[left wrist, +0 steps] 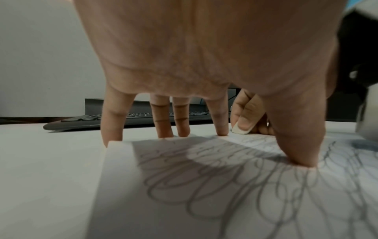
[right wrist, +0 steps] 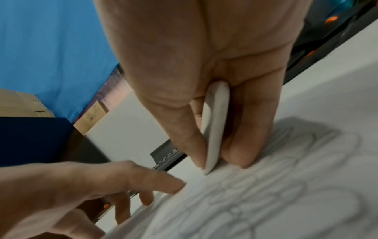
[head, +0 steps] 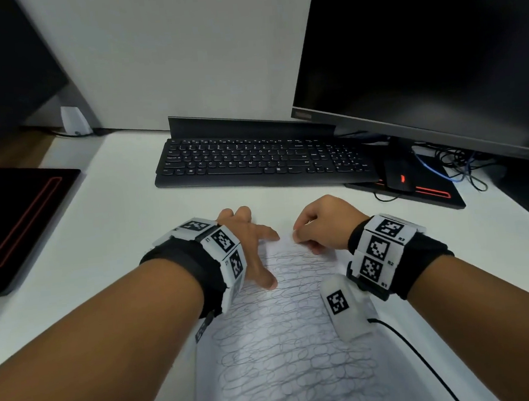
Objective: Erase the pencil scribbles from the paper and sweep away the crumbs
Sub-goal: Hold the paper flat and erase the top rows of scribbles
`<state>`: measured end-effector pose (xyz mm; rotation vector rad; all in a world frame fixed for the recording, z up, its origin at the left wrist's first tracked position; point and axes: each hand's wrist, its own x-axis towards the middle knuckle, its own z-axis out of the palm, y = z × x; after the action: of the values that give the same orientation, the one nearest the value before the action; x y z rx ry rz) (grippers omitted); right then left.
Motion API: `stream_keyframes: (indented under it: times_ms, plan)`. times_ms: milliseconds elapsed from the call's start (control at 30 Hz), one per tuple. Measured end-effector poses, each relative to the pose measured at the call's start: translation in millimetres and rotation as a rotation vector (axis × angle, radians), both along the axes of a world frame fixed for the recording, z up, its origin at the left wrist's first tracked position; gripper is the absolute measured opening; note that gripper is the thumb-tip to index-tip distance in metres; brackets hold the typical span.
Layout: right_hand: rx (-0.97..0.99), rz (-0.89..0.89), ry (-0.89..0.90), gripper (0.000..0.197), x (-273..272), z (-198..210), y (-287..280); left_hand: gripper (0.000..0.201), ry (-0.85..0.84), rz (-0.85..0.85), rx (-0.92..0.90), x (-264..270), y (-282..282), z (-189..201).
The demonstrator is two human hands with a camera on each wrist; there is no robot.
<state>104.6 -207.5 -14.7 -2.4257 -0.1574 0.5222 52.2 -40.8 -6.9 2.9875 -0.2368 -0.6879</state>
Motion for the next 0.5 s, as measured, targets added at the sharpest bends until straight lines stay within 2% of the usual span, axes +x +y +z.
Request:
stream_keyframes:
  times_ms: [167, 267, 400, 500]
  plan:
    - [0.015, 0.064, 0.058, 0.011, -5.5, 0.5, 3.3, 0.083, 0.003, 0.01, -0.014, 1.4, 0.6, -0.3]
    - [-0.002, 0.021, 0.02, 0.011, 0.7, 2.7, 2.1, 0.083, 0.001, 0.013, -0.015, 1.6, -1.1, 0.1]
    - [0.003, 0.08, 0.044, 0.011, -4.2, 0.6, 5.8, 0.084, 0.012, 0.007, 0.009, 3.3, -1.8, 0.9]
    - [0.003, 0.031, 0.011, 0.012, 0.0, 1.1, 3.0, 0.083, 0.011, 0.012, 0.012, 2.9, -3.7, 1.2]
